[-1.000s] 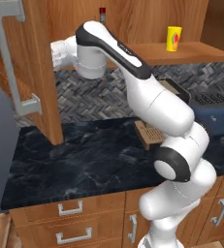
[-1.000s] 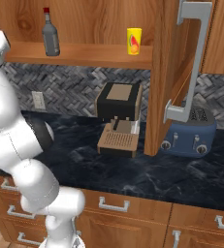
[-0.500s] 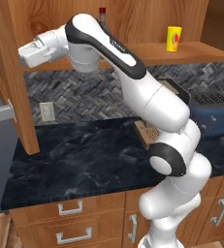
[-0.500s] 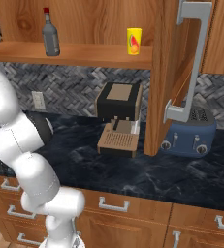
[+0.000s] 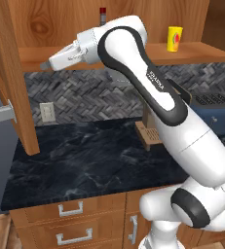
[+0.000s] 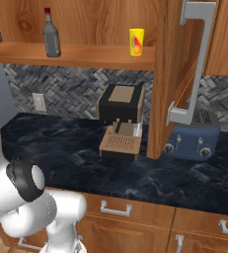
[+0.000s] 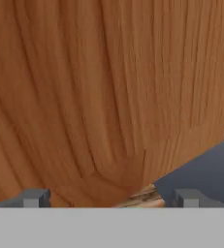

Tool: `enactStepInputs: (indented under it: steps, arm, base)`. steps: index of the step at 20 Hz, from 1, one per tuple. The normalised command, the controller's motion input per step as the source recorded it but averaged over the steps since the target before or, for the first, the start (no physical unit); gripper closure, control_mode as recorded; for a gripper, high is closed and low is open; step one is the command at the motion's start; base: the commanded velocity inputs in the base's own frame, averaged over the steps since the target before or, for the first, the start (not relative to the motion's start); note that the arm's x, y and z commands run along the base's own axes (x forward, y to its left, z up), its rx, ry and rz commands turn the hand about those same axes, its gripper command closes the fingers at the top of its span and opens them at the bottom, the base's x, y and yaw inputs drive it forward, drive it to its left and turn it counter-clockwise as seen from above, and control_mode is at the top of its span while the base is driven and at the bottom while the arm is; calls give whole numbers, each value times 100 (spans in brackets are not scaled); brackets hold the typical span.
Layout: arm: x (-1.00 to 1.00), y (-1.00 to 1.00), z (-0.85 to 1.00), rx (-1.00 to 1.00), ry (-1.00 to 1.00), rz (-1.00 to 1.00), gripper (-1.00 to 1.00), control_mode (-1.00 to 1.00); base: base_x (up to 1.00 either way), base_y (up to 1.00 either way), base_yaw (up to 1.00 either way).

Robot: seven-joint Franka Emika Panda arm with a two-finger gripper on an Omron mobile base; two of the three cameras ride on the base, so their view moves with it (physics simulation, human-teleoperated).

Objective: Open the cabinet directly in front. Then move the liquor and the cup to the dining counter with the candle on it.

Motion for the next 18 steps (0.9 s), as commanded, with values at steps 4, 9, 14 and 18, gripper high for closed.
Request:
enactStepInputs:
  steps: [4,9,14,18]
  arm:
    - [-61,-87,-53,-4,-20,-49,-100,-100]
    - [-44,-74,13,4,-14,-49,-100,-100]
    - [-27,-46,37,1,-4,-58,-100,-100]
    - [-10,-28,26,0,0,-53,-100,-100]
  base:
    - [0,0,0]
    - [0,0,0]
    - [0,0,0]
    - [0,0,0]
